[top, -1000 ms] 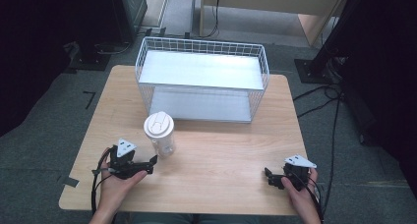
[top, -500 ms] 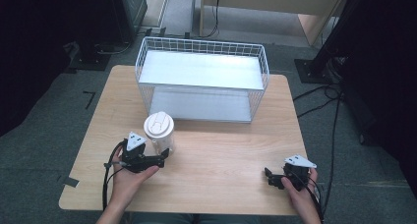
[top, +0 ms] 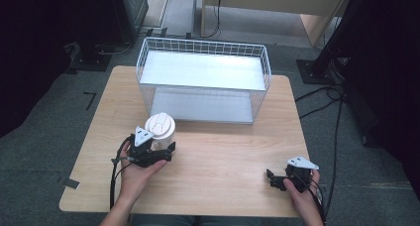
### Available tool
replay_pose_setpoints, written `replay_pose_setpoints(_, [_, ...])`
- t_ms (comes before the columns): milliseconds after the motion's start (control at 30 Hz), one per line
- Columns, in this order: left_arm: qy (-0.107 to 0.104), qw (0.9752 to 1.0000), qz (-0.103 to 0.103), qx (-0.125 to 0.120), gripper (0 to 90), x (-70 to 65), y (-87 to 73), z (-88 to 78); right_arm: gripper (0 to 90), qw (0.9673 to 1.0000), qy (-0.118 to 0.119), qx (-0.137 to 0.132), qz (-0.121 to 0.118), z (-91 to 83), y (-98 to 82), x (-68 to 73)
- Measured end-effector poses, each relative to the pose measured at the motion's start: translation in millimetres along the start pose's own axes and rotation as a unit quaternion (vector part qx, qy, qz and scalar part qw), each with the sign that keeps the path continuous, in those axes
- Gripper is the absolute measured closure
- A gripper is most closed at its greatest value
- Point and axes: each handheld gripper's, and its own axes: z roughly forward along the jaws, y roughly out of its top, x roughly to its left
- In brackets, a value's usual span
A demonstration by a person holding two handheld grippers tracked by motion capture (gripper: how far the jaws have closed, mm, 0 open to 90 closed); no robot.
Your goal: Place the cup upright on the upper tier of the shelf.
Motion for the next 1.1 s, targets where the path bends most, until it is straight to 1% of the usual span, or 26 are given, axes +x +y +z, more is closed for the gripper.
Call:
replay_pose_setpoints(67, [0.002, 1.0000, -0.001, 0.002, 7.2, -0.4, 1.2, 0.7, 0.0, 1.0000, 0.000, 0.000, 0.000, 0.0, 0.0, 0.0])
replay_pose_setpoints(200, [0.018, 0.9998, -0.002, 0.006, 9.9, -0.3, 5.8, 3.9, 0.0, 1.0000, 0.000, 0.000, 0.000, 0.0, 0.0, 0.0])
replay_pose_setpoints(300, [0.017, 0.9998, -0.008, -0.003, 11.6, -0.2, 10.7, 4.8, 0.0, 1.0000, 0.000, 0.000, 0.000, 0.0, 0.0, 0.0])
replay_pose_setpoints(400, [0.023, 0.9996, -0.006, -0.012, 12.4, -3.3, 15.7, 5.1, 0.0, 1.0000, 0.000, 0.000, 0.000, 0.0, 0.0, 0.0])
replay_pose_setpoints(433, [0.022, 0.9997, -0.005, -0.011, 12.5, -3.6, 17.1, 5.0, 0.0, 1.0000, 0.000, 0.000, 0.000, 0.0, 0.0, 0.0])
replay_pose_setpoints(533, [0.022, 0.9997, 0.000, -0.007, 12.7, -4.4, 19.7, 5.8, 0.0, 1.0000, 0.000, 0.000, 0.000, 0.0, 0.0, 0.0])
replay_pose_setpoints(600, [0.023, 0.9997, 0.000, -0.010, 12.9, -4.9, 21.4, 5.4, 0.0, 1.0000, 0.000, 0.000, 0.000, 0.0, 0.0, 0.0])
replay_pose_setpoints(633, [0.024, 0.9996, 0.003, -0.011, 13.0, -5.1, 22.2, 5.2, 0.0, 1.0000, 0.000, 0.000, 0.000, 0.0, 0.0, 0.0])
replay_pose_setpoints(667, [0.027, 0.9995, 0.010, -0.015, 13.5, -6.0, 23.4, 4.3, 0.0, 1.0000, 0.000, 0.000, 0.000, 0.0, 0.0, 0.0])
replay_pose_setpoints(700, [0.027, 0.9995, 0.010, -0.015, 13.9, -6.0, 23.4, 4.3, 0.0, 1.0000, 0.000, 0.000, 0.000, 0.0, 0.0, 0.0])
replay_pose_setpoints(833, [0.029, 0.9992, 0.021, -0.019, 14.5, -6.7, 24.1, 3.8, 0.0, 1.0000, 0.000, 0.000, 0.000, 0.0, 0.0, 0.0])
replay_pose_setpoints(900, [0.028, 0.9991, 0.024, -0.023, 14.8, -6.4, 23.7, 3.7, 0.0, 1.0000, 0.000, 0.000, 0.000, 0.0, 0.0, 0.0])
replay_pose_setpoints(933, [0.026, 0.9990, 0.020, -0.029, 15.0, -6.3, 24.0, 2.7, 0.0, 1.0000, 0.000, 0.000, 0.000, 0.0, 0.0, 0.0])
replay_pose_setpoints(967, [0.026, 0.9990, 0.020, -0.029, 15.1, -6.3, 24.0, 2.7, 0.0, 1.0000, 0.000, 0.000, 0.000, 0.0, 0.0, 0.0])
replay_pose_setpoints(1100, [0.017, 0.9984, 0.017, -0.052, 15.2, -6.7, 27.8, -3.4, 0.0, 1.0000, 0.000, 0.000, 0.000, 0.0, 0.0, 0.0])
